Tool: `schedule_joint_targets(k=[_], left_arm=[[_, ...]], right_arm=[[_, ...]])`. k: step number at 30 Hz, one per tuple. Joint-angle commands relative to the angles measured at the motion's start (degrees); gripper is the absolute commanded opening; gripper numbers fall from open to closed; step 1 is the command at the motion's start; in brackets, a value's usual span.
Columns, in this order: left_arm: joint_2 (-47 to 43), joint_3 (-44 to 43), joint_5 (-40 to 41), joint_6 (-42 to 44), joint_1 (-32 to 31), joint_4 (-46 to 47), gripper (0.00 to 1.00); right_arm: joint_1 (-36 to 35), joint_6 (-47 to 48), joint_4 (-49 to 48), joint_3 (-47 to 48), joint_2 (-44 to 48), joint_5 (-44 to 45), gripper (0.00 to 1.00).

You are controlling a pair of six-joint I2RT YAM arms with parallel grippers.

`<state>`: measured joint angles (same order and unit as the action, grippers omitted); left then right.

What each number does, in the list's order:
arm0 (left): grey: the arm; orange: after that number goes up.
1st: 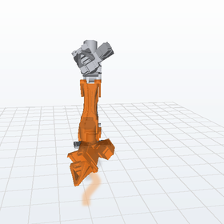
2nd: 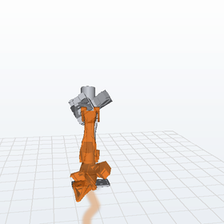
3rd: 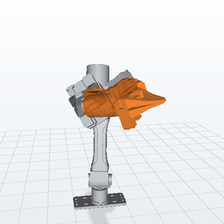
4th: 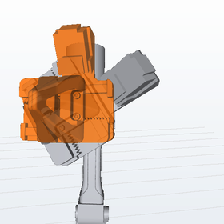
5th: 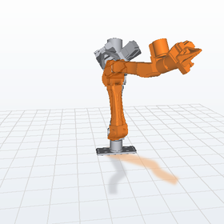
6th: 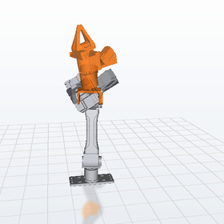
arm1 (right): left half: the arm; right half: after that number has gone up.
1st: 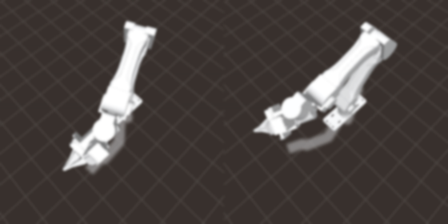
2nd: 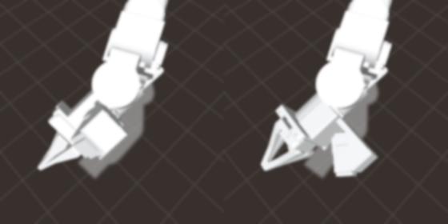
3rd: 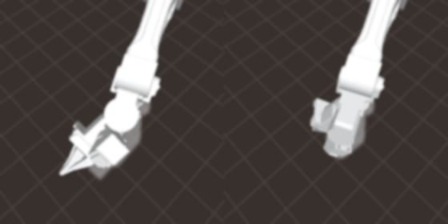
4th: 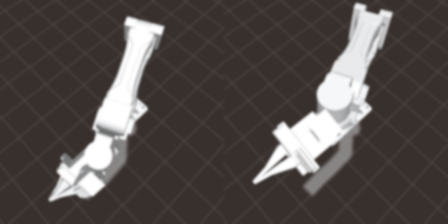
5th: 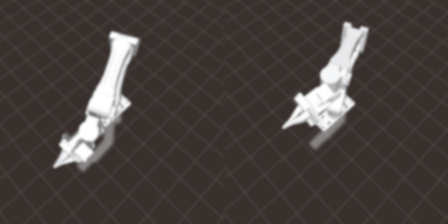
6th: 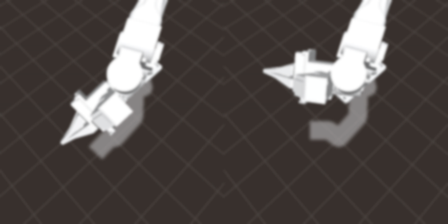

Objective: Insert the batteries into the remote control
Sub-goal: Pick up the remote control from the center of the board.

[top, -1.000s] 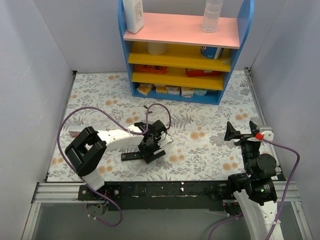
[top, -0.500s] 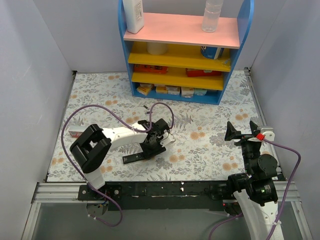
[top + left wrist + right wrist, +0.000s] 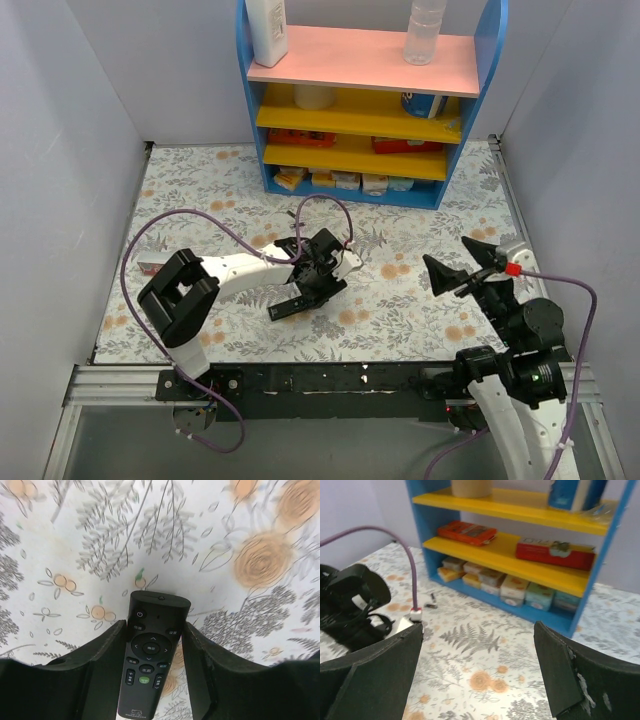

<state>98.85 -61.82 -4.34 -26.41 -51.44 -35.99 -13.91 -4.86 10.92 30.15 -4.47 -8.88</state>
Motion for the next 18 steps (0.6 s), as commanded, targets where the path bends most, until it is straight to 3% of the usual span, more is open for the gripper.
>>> schedule_joint_targets(k=[1, 7, 11, 18], left_arm=[[-6.6, 1.4, -3.6, -5.0, 0.4, 11.2, 0.15], [-15.1, 8.3, -5.2, -12.1, 1.4, 23.8, 0.11], [-21.5, 11.6, -6.0, -15.6, 2.0, 31.3, 0.09], [-33.1, 19.1, -9.4, -22.4, 2.7, 45.6, 0.07]], right_arm=[[-0.2, -4.6, 1.6, 1.6, -8.6, -8.0, 0.98], [-0.2, -11.2, -1.9, -3.2, -14.4, -11.2, 0.98], [-0.2, -11.8, -9.8, -7.7, -17.5, -25.0, 0.98], [-0.9, -18.7, -40.1, -19.3, -20.7, -39.4, 0.98]])
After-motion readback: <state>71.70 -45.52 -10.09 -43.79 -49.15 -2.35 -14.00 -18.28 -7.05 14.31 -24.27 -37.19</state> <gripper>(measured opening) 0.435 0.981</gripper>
